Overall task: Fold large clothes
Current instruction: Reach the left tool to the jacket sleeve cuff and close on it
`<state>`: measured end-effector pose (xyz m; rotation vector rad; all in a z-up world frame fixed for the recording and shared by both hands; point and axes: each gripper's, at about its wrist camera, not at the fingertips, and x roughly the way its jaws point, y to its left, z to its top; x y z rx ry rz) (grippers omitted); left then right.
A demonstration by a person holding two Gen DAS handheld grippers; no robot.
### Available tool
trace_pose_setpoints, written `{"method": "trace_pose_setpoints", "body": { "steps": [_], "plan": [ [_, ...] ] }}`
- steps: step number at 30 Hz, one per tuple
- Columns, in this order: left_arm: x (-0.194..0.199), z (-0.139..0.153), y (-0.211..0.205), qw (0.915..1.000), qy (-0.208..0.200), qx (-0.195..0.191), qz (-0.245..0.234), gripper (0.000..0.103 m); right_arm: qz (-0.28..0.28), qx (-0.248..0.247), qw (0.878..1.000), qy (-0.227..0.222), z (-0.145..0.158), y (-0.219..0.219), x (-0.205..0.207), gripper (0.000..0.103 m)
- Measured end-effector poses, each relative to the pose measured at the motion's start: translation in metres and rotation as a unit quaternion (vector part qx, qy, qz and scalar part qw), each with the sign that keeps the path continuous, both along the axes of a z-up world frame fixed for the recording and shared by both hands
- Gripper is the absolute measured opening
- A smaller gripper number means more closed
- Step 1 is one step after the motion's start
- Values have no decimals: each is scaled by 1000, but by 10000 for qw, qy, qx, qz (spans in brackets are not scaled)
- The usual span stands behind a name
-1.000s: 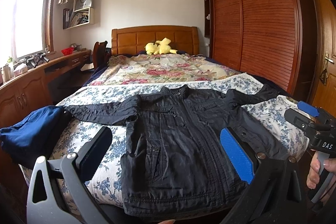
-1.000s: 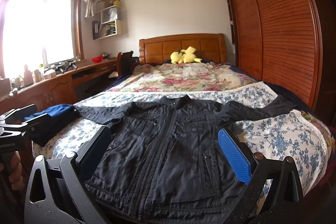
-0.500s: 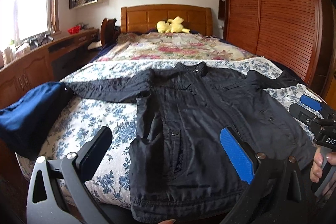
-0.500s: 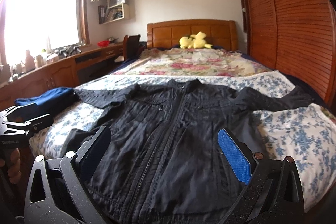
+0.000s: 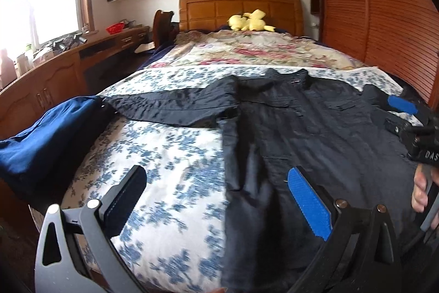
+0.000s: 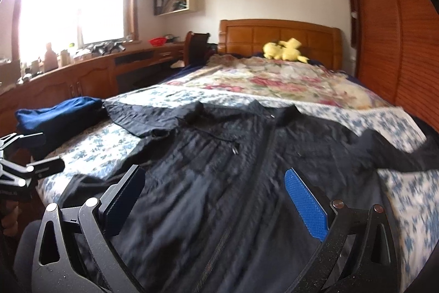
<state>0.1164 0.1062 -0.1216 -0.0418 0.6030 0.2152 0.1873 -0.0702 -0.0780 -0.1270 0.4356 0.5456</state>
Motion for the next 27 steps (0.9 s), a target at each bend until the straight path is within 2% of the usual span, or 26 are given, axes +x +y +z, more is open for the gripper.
{"method": "trace_pose_setpoints", "body": {
  "steps": [5,8,13,19,24,27],
  "plan": [
    [18,-12,33,9996,186,12,215,103,377,-231,9990,-35,-9,40,35,103],
    [32,-21,54,9988,360,148,291,103,502,-266,9982,165,-26,51,45,103],
    [57,-30,95,9980,571,60,264,103,585,-371,9958,599,-54,67,60,103],
    [99,-48,142,9953,848,-461,-30,103,551,-538,9933,857,-71,76,71,103],
    [131,-61,167,9913,971,-885,-42,103,543,-581,9930,870,-73,76,71,103],
    [155,-64,186,9898,992,-1015,80,100,541,-700,9920,897,-76,80,72,103]
  ]
}}
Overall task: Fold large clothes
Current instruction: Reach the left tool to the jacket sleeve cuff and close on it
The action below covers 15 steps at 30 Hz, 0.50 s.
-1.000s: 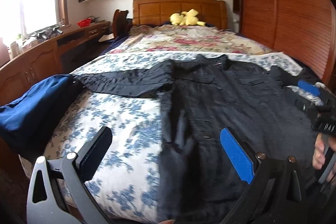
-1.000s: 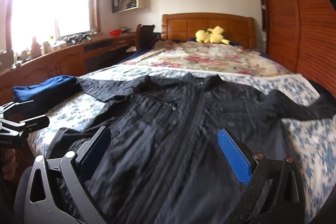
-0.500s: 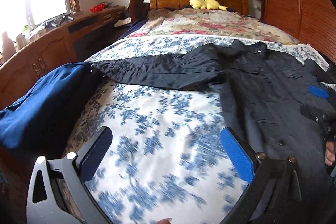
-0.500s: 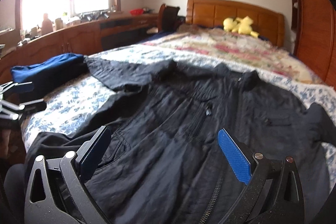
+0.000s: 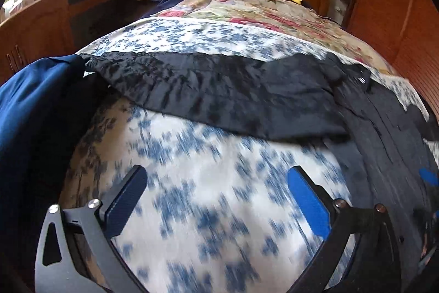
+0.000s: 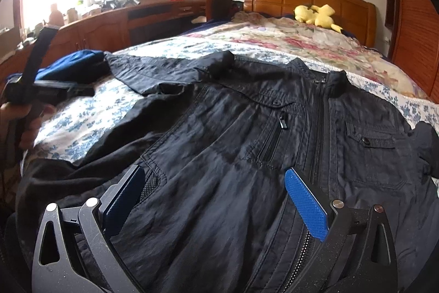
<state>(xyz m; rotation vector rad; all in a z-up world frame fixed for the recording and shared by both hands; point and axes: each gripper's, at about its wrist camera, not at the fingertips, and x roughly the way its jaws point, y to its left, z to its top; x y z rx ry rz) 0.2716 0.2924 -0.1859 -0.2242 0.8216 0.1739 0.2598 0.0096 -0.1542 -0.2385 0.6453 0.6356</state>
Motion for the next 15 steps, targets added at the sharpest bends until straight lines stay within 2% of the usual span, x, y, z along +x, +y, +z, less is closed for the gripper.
{"method": "trace_pose_setpoints", "body": {
  "steps": [8,10,14,15],
  "plan": [
    [60,-21,60,9962,193,-456,714,75,33,-149,9999,-47,-4,6,-1,103],
    [72,-32,71,9927,357,-640,958,73,36,-160,9999,-11,-5,6,0,103],
    [86,-34,71,9919,360,-555,1086,70,29,-89,9999,56,-4,4,2,103],
    [89,-34,70,9919,372,-538,1090,56,26,-80,9999,70,-5,4,2,103]
  ]
}}
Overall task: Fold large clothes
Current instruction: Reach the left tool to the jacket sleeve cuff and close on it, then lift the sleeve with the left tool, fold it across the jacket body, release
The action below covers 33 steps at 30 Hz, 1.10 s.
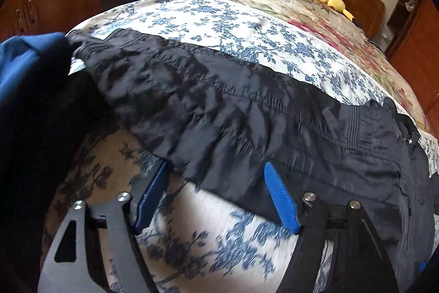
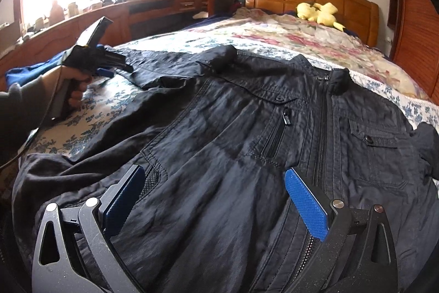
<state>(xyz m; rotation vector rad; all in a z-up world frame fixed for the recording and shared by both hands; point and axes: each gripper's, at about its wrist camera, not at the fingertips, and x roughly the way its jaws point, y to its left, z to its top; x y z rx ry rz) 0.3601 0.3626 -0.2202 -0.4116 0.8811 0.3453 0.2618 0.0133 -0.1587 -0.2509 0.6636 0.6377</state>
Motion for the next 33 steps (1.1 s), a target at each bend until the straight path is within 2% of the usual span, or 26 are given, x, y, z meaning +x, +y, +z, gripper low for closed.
{"method": "trace_pose_setpoints", "body": {
  "steps": [1,2,3,7,10,13,17,22,29,33],
  "plan": [
    [3,0,0,10000,15,25,22,46,-4,1,10000,7,0,0,0,103],
    [6,-1,-2,9999,69,105,58,20,-6,0,10000,8,0,0,0,103],
    [11,-1,-3,9998,122,175,57,1,-9,0,10000,1,0,0,0,103],
    [19,11,-20,9974,341,630,-73,0,-16,-16,10000,-23,0,1,-1,103],
    [16,48,-49,9953,46,911,-335,0,-41,15,10000,-25,2,0,-1,103],
    [6,85,-81,9925,-273,965,-704,0,-85,65,9999,-14,4,-2,-1,103],
    [-8,125,-137,9824,-518,1211,-1322,0,-128,213,9997,57,9,-7,-3,103],
    [-18,139,-175,9734,-605,1425,-1689,0,-66,383,9992,97,19,-10,-11,103],
    [-28,140,-189,9713,-503,1569,-1717,1,-129,657,9977,136,35,-20,-12,103],
    [-47,138,-189,9725,-532,1390,-1791,6,-207,774,9967,101,42,-27,-9,103]
  ]
}}
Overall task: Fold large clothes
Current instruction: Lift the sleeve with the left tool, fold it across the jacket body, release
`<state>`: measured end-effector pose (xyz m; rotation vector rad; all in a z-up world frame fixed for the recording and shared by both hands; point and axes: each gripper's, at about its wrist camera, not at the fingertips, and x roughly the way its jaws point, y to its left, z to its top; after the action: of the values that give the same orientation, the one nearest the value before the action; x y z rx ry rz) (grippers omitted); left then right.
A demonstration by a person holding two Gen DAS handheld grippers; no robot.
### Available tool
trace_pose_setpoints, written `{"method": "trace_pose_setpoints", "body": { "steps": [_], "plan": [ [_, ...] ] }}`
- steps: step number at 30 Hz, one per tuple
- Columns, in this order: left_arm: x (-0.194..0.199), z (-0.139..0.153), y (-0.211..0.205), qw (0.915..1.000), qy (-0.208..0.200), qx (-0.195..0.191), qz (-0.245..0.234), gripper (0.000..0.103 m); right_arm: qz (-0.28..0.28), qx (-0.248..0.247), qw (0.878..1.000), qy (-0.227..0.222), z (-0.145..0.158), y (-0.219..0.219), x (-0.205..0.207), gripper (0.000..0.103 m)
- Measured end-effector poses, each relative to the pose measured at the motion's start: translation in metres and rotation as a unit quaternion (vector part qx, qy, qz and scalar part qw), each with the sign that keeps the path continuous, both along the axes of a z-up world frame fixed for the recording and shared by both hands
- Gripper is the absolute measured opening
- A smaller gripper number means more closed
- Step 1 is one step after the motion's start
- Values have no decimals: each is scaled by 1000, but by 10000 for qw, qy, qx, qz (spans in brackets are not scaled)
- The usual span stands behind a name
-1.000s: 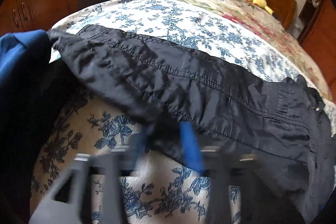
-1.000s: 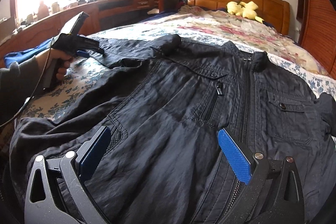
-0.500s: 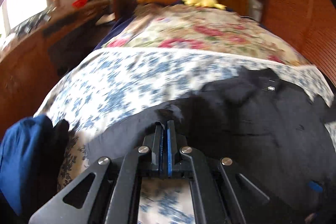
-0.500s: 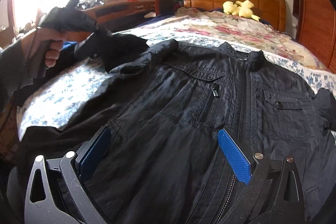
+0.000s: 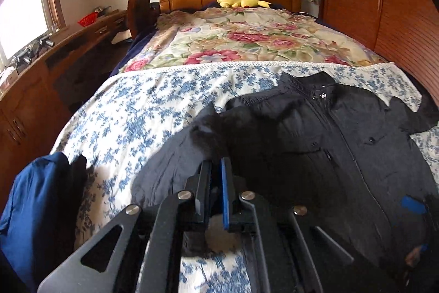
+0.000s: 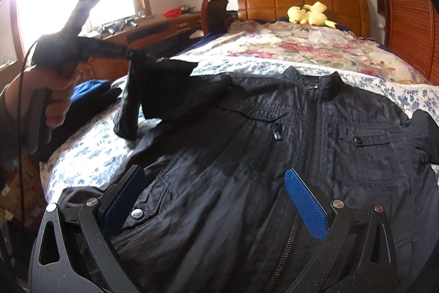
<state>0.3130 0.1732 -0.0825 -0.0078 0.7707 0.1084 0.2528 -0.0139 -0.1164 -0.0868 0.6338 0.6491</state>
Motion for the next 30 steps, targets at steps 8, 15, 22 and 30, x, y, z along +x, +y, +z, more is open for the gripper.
{"method": "trace_pose_setpoints", "body": {
  "steps": [8,15,22,30],
  "plan": [
    [-42,-7,-4,9996,-265,11,-110,40,61,176,9997,144,4,-6,1,103],
    [-34,-40,24,9997,43,-202,117,55,88,41,9999,50,1,1,-3,103],
    [-22,-100,50,9957,731,-402,403,55,86,-96,9999,45,-6,7,-1,103],
    [-11,-126,61,9911,993,-738,488,55,136,-219,9997,12,-9,13,-2,103]
  ]
}}
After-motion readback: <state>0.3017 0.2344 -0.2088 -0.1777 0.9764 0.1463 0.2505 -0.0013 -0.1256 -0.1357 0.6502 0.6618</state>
